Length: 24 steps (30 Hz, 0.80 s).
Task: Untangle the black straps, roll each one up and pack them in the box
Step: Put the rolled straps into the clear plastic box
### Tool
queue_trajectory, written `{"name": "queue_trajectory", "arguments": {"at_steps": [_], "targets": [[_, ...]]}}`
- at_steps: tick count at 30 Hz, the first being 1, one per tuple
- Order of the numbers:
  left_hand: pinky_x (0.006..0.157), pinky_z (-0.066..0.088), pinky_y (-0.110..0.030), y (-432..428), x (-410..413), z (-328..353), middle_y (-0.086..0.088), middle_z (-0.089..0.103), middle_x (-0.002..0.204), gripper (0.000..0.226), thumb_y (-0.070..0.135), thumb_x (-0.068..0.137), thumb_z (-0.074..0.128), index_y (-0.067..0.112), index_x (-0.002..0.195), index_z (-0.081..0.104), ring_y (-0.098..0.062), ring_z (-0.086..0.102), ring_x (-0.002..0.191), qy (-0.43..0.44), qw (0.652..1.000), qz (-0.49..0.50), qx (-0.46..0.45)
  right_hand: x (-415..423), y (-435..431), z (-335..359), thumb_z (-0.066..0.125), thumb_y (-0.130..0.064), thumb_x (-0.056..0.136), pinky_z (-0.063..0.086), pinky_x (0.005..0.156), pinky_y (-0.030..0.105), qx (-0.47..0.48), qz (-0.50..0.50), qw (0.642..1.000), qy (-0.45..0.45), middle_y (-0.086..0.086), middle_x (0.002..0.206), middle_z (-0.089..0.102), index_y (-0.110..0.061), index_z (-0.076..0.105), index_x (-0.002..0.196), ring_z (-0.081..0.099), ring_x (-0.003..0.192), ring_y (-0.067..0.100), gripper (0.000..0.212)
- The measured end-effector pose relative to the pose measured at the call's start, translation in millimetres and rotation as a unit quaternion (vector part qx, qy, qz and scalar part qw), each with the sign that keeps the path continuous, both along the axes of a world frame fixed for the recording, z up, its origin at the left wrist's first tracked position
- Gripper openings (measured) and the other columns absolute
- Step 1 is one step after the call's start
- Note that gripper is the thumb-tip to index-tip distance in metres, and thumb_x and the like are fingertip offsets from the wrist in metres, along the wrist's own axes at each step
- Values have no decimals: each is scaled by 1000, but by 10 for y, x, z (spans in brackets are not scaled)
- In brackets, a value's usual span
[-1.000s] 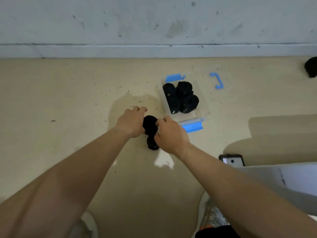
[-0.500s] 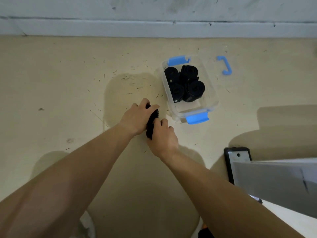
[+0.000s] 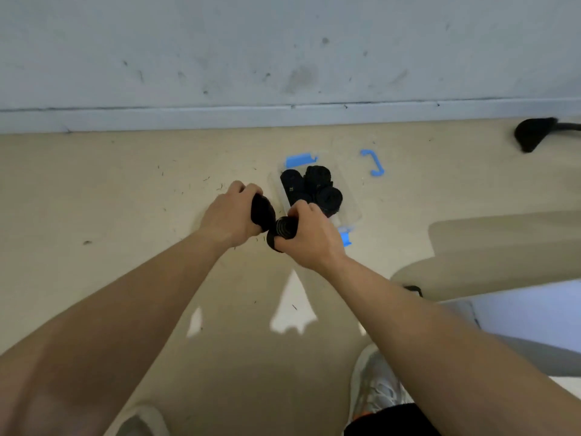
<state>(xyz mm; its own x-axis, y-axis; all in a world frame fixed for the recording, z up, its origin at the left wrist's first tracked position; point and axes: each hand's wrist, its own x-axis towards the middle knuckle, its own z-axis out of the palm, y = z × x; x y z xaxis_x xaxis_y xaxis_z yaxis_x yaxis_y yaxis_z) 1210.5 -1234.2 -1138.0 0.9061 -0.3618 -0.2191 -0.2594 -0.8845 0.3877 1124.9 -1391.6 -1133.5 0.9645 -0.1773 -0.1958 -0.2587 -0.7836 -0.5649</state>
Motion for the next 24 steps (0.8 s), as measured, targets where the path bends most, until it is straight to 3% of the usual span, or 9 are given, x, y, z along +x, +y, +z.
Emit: {"name": "queue_trajectory", "arguments": {"at_steps": [6,9,12,17,21,24], "targets": [[92,51,-42,-428,-24,374,-3,50,136,71,30,80,85,24,142,50,-32,60,114,-38,996,11,-81,201,-595,409,76,-37,75,44,73,33,-1,-80,997,-22,-2,110,52,-21,52,113,57,90,23,48],[87,51,-40,-645,-3,326,0,50,136,69,28,81,82,27,141,50,-30,62,112,-47,996,-3,-75,297,-862,363,74,-31,77,42,74,33,4,-110,994,-18,2,114,52,-18,51,115,57,92,25,47],[92,53,-44,-808,49,171,2,51,136,72,29,80,82,31,143,47,-30,61,114,-19,998,-27,-53,397,-1026,204,74,-25,79,42,77,33,1,-120,993,-8,5,118,51,-16,50,119,55,97,27,48],[83,54,-43,-1004,139,-143,2,52,134,70,34,82,79,32,144,45,-29,64,107,-27,994,-108,13,557,-1160,-103,73,-23,80,37,73,32,-59,-46,996,39,4,116,53,-17,50,121,50,90,23,47],[83,34,-36,-1082,172,-380,9,56,119,63,44,80,74,37,137,46,-21,62,106,-36,986,-148,65,664,-1257,-214,74,-28,77,38,68,32,-101,8,992,73,1,106,54,-22,52,113,52,87,22,42],[84,29,-38,-1120,212,-486,11,57,112,57,49,79,70,38,131,47,-17,60,105,-26,985,-155,76,766,-1321,-214,74,-33,74,42,66,31,-111,31,991,69,-1,98,58,-25,53,105,56,86,22,39]]}}
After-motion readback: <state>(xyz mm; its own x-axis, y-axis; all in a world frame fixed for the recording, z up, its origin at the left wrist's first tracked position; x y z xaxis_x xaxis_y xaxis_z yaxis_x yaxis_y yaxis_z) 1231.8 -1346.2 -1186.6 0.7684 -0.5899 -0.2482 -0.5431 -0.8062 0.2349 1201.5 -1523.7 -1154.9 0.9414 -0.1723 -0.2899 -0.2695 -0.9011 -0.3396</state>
